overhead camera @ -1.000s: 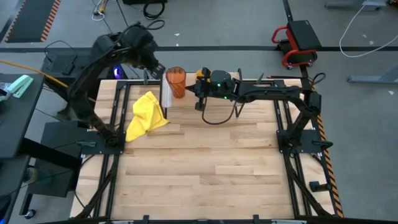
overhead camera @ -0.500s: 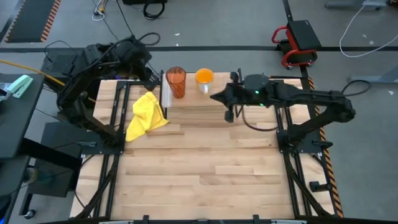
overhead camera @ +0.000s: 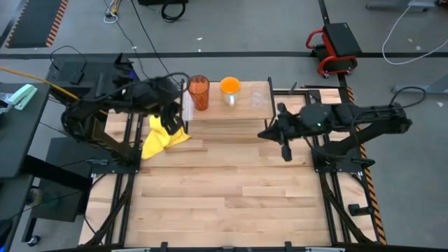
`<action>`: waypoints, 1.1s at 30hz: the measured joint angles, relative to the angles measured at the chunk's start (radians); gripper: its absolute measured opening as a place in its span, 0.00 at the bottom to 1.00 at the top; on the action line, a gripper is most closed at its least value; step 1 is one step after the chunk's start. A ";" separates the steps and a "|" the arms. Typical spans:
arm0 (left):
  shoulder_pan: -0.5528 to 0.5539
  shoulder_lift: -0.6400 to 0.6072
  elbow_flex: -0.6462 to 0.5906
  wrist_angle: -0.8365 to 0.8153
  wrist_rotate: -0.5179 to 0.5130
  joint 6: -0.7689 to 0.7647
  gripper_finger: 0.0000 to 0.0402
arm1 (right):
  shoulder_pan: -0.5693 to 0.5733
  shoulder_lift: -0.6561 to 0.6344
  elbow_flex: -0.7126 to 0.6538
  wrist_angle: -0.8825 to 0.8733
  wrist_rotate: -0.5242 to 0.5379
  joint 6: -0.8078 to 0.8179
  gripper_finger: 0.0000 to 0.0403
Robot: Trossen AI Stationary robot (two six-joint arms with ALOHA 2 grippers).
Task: Stack small to large cups/mugs on shelf
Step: Return to Home Position
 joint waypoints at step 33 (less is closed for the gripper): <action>-0.408 -0.096 -0.494 0.273 -0.179 -0.153 0.20 | 0.376 -0.052 -0.252 0.349 -0.049 0.148 0.01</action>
